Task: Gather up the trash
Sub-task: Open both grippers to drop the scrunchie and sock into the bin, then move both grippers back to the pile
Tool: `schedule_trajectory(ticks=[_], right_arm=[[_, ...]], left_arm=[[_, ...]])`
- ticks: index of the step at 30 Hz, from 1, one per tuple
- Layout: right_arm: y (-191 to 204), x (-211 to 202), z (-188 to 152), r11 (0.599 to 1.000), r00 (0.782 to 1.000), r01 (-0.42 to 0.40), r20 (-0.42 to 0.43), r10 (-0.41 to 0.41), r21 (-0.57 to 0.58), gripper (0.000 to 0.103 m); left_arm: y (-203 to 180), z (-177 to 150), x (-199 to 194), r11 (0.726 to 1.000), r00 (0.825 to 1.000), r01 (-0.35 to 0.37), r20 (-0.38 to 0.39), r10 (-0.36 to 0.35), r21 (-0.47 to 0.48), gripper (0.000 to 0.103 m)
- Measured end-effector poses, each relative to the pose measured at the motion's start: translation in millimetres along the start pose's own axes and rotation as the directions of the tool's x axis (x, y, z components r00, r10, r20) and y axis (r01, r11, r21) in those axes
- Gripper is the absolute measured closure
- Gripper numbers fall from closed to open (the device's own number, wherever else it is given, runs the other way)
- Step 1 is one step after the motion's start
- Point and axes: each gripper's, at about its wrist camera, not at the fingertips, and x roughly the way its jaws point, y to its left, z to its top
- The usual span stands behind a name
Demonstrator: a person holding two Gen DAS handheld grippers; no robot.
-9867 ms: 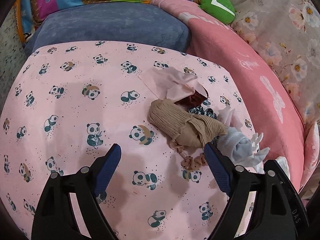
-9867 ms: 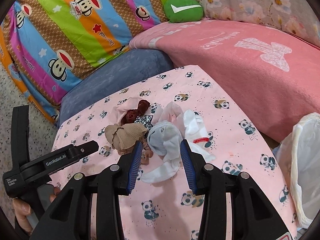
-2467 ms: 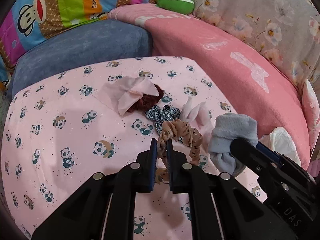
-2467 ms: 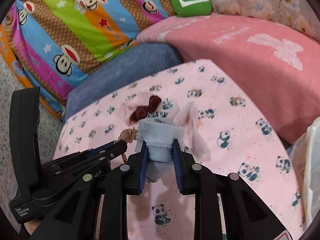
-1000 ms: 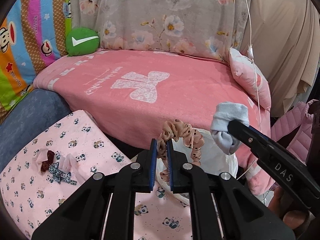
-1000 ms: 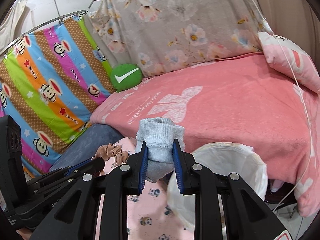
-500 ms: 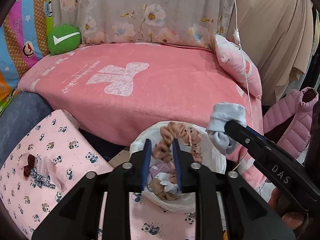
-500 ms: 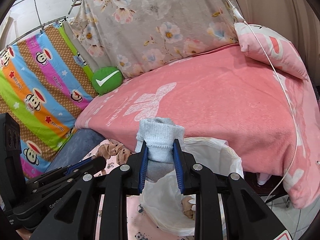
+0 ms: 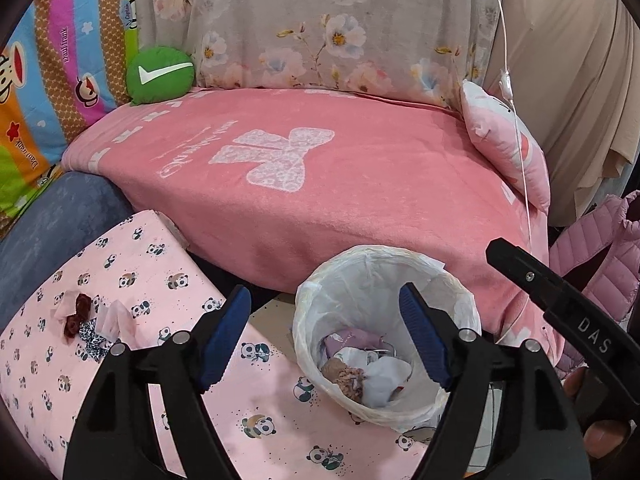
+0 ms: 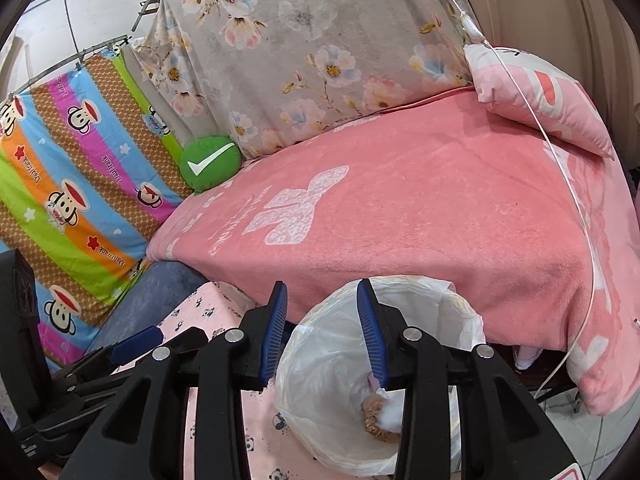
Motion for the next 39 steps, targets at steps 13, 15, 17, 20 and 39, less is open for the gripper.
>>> schedule_trajectory(ticks=[13, 15, 17, 20, 39], right_arm=[[38, 6, -11, 0.996, 0.998, -0.047, -0.043, 0.044, -0.076, 0.064], [43, 8, -12, 0.995, 0.998, -0.053, -0.048, 0.049, -0.084, 0.064], [51, 10, -14, 0.993, 0.997, -0.063, -0.056, 0.058, -0.098, 0.064], [64, 12, -19, 0.990, 0.995, -0.075, -0.068, 0.067, -0.118, 0.064], [154, 45, -61, 0.956, 0.972, -0.172, -0.197, 0.126, -0.237, 0.064]], left_arm=[[32, -8, -13, 0.997, 0.999, -0.040, 0.007, 0.040, -0.065, 0.030], [39, -10, -15, 0.996, 0.999, -0.049, 0.008, 0.050, -0.076, 0.030], [45, -11, -18, 0.994, 0.998, -0.058, 0.009, 0.059, -0.089, 0.030], [56, -13, -21, 0.992, 0.997, -0.068, 0.012, 0.070, -0.110, 0.030], [151, -45, -39, 0.941, 0.985, -0.172, -0.029, 0.171, -0.290, 0.030]])
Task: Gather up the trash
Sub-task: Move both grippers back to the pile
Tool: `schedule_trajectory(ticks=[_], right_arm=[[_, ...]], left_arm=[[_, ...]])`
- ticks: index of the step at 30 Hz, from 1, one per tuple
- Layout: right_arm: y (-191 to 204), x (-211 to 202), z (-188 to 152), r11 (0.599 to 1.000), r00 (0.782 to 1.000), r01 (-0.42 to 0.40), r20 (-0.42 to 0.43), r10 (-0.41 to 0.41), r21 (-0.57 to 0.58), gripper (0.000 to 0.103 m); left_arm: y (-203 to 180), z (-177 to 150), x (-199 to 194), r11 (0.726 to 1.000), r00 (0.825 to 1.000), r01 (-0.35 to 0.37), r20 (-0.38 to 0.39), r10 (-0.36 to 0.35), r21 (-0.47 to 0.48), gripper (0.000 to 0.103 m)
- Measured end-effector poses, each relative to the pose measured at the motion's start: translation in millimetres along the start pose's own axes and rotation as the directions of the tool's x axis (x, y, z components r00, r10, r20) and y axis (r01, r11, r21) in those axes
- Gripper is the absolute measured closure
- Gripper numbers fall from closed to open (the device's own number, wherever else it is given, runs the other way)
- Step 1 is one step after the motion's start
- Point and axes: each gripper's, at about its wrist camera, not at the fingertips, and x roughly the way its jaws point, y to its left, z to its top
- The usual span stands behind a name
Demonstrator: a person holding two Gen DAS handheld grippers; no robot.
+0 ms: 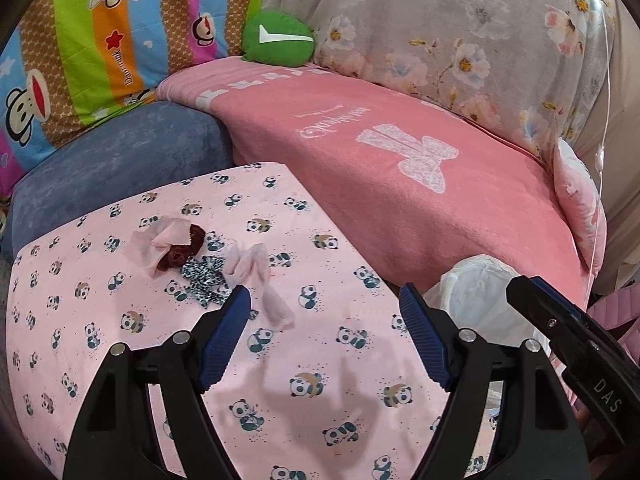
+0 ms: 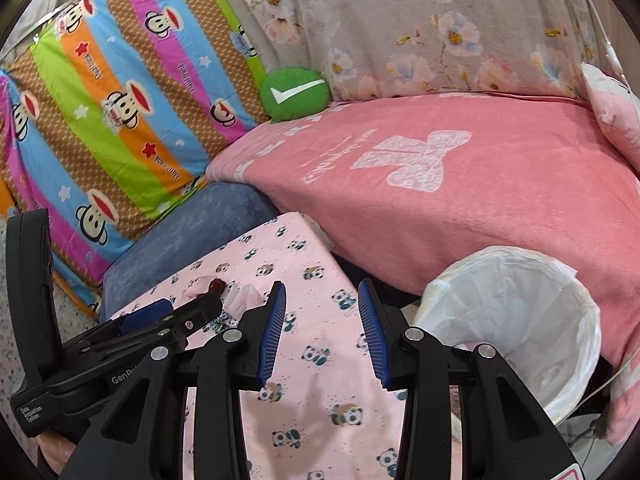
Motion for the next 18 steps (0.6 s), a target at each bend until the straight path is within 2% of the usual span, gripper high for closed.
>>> schedule_trajectory(ticks=[8, 18], right_arm=[[42, 39, -11, 0.997, 0.996, -0.043, -0.075, 0.039, -0.057, 0.064], [84, 101, -25, 0.993, 0.984, -0.070, -0.171, 0.052, -0.100, 0.064]], left_arm=[[58, -4, 3, 0.993, 0.996, -0.087, -0.004, 0.087, -0.079, 0.030], [124, -9, 21, 0.972, 0.986, -0.164, -0.047, 0.158, -0.169, 0.030]])
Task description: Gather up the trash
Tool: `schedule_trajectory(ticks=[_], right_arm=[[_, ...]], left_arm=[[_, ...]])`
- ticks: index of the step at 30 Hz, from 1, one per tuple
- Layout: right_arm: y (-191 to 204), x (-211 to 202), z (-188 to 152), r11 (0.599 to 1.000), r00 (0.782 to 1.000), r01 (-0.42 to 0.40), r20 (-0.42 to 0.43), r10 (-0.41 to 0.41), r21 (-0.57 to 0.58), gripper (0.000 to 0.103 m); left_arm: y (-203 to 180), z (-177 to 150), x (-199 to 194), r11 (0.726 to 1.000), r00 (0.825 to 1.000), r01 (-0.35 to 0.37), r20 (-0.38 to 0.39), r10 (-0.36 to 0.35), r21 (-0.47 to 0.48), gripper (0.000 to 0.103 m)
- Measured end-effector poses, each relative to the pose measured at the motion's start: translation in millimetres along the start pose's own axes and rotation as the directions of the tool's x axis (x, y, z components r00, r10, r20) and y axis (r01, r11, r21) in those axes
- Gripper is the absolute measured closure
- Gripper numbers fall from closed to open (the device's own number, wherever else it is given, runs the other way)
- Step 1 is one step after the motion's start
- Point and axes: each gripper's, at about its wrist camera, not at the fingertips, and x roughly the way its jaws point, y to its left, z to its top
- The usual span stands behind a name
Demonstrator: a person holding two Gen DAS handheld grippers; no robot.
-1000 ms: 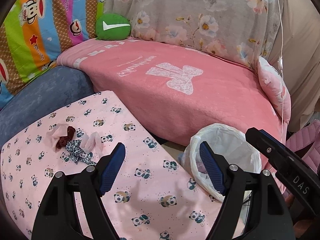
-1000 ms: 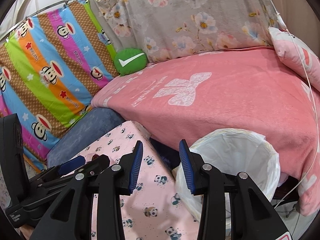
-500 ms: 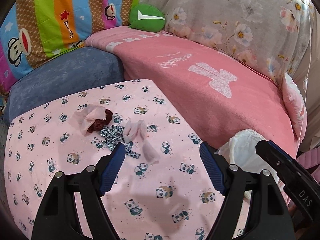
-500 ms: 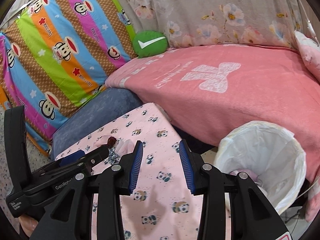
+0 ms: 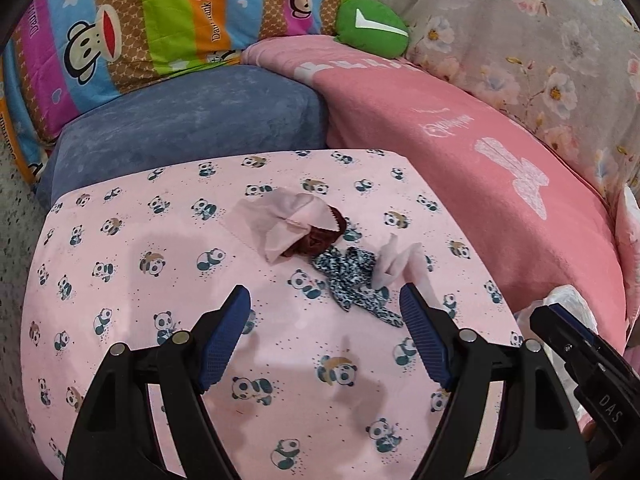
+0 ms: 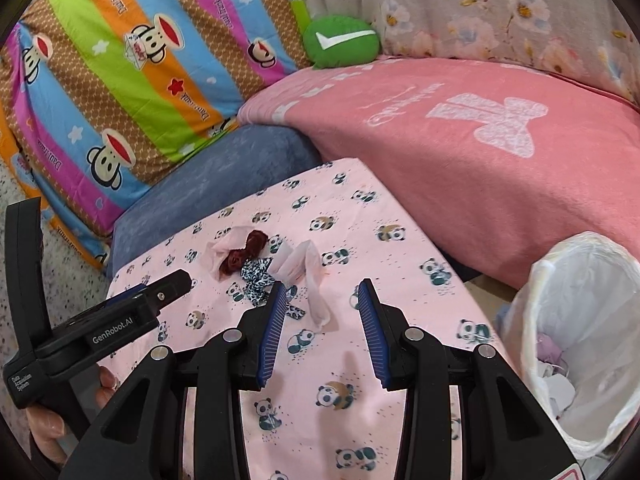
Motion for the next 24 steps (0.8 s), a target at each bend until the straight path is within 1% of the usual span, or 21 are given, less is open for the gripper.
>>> schedule_trajectory(ticks=[4, 8, 10, 18, 20, 22, 23, 24], right_arm=[[8, 24, 2, 1.000, 1.000, -0.006, -0.028, 0.005, -0.013, 0.064], [17, 53, 6, 0.999, 0.998, -0.010, -0.055, 0.009, -0.030, 0.064], [18, 59, 8, 0.999, 0.998, -0.011, -0.060, 0.009, -0.032, 0.064], [21, 104, 13, 1.000, 0.994, -0.001, -0.105, -0.002, -0.024, 0.064], [20, 112, 13, 1.000, 0.994, 0.002, -0.113, -0.004, -0.018, 0.064], [17, 121, 13, 1.000, 0.992, 0.007, -0.123, -0.008, -0.010, 0.064], [16, 123, 13, 1.000, 0.992, 0.007, -0.125, -0.008, -0.009, 0.064], [15, 128, 12, 1.000, 0.991, 0.010, -0.133, -0.010, -0.006, 0.064]], left_arm=[[18, 7, 15, 1.000, 1.000, -0.018, -0.012, 0.018, -0.023, 0.030], [30, 16, 31, 0.999, 1.000, -0.021, -0.023, 0.020, -0.040, 0.030], [33, 22, 39, 0.999, 0.999, -0.022, -0.027, 0.021, -0.039, 0.030], [38, 38, 77, 0.998, 0.998, 0.016, -0.060, -0.019, -0.056, 0.031], [38, 40, 85, 0.998, 0.997, 0.025, -0.068, -0.028, -0.055, 0.037], [37, 41, 91, 0.998, 0.996, 0.034, -0.080, -0.038, -0.057, 0.047], [38, 42, 94, 0.997, 0.995, 0.041, -0.088, -0.047, -0.062, 0.050], [38, 42, 96, 0.997, 0.994, 0.049, -0.092, -0.055, -0.066, 0.056]])
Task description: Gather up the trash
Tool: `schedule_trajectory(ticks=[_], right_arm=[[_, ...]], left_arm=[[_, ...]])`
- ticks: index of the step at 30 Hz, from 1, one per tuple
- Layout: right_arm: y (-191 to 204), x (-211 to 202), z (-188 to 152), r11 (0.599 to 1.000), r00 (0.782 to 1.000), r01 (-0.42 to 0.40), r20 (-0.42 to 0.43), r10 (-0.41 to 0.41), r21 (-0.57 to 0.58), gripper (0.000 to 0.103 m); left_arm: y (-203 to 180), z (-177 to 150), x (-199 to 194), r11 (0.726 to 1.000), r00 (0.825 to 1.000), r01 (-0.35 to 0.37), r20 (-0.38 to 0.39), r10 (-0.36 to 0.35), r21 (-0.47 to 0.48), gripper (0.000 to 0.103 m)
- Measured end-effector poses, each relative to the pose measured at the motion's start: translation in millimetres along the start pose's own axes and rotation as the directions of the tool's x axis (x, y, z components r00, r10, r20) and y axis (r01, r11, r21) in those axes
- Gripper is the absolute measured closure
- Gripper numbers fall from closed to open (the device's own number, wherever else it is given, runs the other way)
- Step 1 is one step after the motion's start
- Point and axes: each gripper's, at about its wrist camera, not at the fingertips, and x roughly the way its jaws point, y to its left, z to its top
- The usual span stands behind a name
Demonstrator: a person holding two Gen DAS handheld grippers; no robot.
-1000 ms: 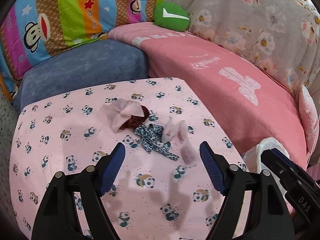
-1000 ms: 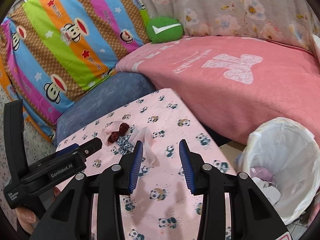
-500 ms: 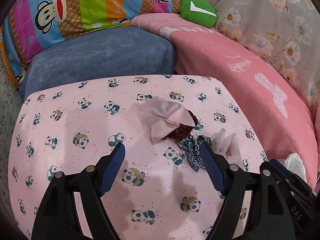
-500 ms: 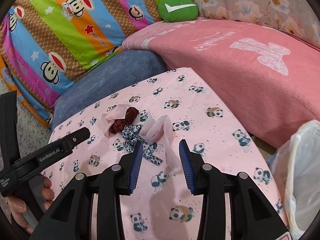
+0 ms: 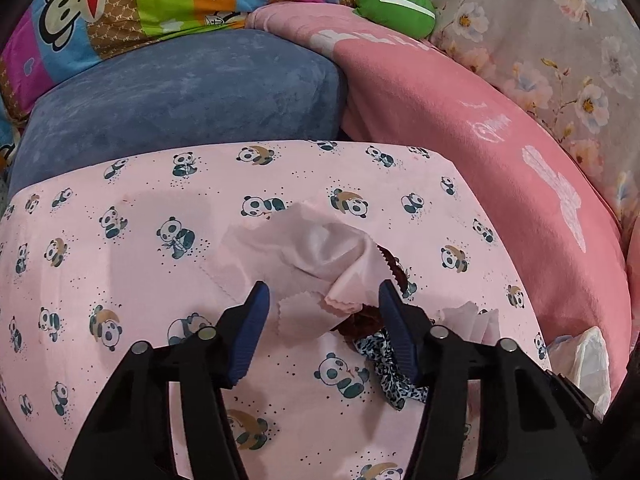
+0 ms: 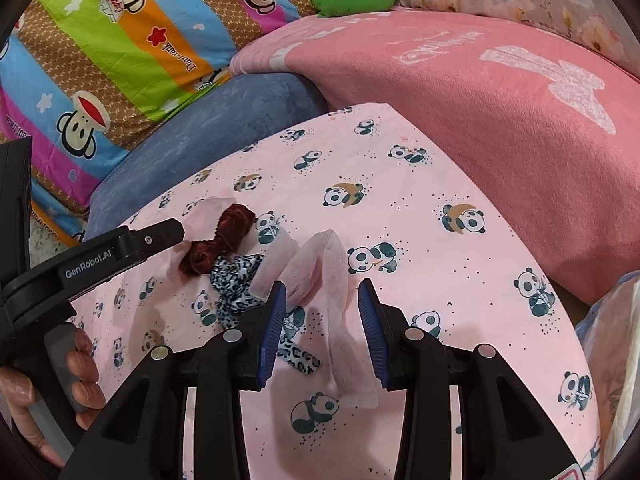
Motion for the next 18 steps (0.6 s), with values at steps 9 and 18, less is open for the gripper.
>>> schedule_trajectory(ticks=[9, 18], right_arm=[[-4, 17, -5, 1.000, 0.999, -0.005, -0.033, 0.005, -0.005, 0.076], [5, 0, -7, 0.999, 1.000, -0.031, -0.003, 0.031, -0.029, 0.098]], left_arm=[[2, -1, -2, 0.999, 0.999, 0.039, -0.005, -0.039, 0.013, 0.098], [-7, 2, -35, 0.999, 0.998, 0.047, 0.045, -0.048, 0.014, 0.100]])
